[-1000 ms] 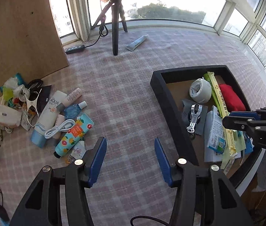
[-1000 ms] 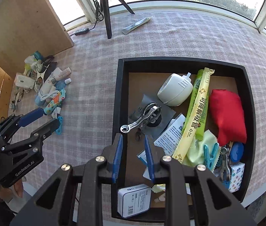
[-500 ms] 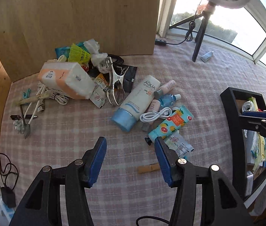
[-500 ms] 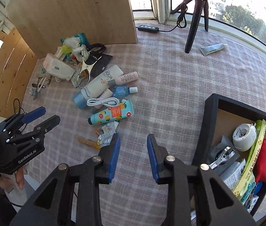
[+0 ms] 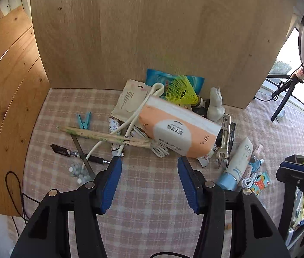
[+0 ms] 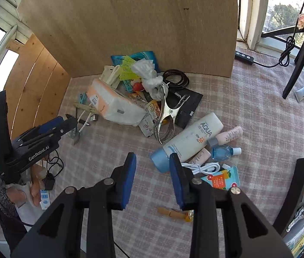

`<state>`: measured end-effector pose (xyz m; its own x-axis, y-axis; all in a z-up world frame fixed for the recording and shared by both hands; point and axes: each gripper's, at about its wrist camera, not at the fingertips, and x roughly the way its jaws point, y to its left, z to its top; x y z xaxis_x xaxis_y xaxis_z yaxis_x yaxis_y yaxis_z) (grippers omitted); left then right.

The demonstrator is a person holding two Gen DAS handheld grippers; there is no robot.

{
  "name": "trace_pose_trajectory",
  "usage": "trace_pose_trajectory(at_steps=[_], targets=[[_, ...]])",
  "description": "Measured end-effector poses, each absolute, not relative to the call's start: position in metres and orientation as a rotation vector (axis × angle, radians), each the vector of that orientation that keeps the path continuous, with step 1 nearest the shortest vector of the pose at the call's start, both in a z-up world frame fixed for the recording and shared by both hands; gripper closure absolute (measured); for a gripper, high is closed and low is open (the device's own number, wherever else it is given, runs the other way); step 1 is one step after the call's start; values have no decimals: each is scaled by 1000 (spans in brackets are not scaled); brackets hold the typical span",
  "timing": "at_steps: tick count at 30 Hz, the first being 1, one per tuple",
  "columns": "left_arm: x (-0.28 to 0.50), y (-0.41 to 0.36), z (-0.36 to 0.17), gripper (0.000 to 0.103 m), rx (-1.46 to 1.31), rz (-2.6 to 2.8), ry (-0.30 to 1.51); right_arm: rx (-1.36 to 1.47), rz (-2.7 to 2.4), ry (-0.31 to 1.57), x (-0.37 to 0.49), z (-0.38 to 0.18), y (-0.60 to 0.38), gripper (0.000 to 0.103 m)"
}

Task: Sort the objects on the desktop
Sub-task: 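Move both grippers back over the pile toward the orange-white tissue pack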

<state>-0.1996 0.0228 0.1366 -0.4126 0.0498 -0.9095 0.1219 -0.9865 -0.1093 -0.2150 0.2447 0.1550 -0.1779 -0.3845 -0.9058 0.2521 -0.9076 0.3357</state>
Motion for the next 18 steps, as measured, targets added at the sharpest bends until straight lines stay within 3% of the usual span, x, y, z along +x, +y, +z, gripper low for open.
trace_pose_trajectory(at_steps=[18], targets=[[-294,10,99,49,1847,-2579,408,1746,-2061,-91,-256,103,162,71]])
